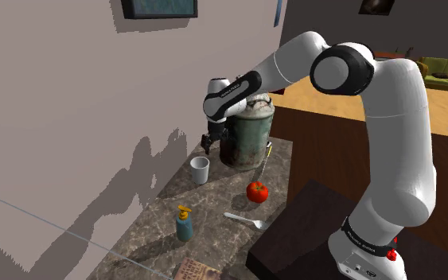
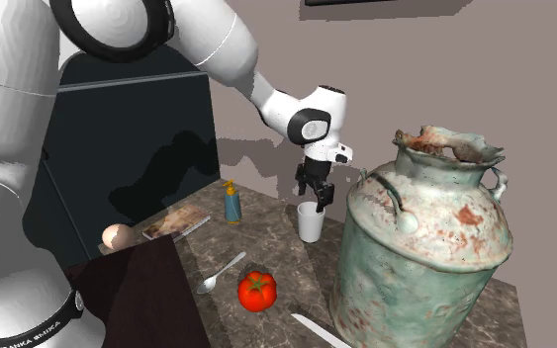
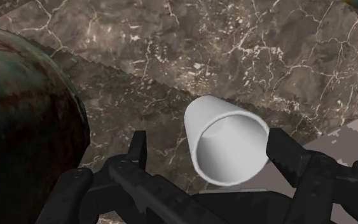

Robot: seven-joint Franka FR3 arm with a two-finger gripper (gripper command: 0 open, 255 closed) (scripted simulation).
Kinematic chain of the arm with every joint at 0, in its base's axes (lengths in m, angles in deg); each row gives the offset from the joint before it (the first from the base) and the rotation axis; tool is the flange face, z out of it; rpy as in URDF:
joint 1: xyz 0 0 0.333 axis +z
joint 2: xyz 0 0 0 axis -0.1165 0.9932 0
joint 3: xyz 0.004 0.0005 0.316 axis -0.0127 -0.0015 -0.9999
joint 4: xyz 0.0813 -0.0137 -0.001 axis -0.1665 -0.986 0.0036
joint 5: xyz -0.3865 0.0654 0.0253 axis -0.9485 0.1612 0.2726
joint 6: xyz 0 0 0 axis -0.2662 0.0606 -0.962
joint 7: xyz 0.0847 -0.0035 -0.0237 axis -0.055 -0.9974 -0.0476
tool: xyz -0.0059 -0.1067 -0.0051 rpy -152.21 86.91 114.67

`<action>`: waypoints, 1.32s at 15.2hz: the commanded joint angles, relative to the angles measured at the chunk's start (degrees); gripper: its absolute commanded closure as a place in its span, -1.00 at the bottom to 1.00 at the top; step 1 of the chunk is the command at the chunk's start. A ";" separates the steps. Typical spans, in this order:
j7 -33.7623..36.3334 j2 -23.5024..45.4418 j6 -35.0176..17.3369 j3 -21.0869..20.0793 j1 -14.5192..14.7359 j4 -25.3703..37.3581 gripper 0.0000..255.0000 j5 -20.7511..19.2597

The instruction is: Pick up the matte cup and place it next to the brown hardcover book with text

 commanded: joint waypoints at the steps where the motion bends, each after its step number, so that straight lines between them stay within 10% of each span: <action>1: 0.16 4.51 -0.12 -0.08 0.10 4.38 -1.00 0.06; 5: 0.38 13.22 0.99 -0.14 0.16 14.15 -1.00 0.07; 20: 0.31 16.98 -2.67 -0.28 0.44 14.26 -1.00 0.21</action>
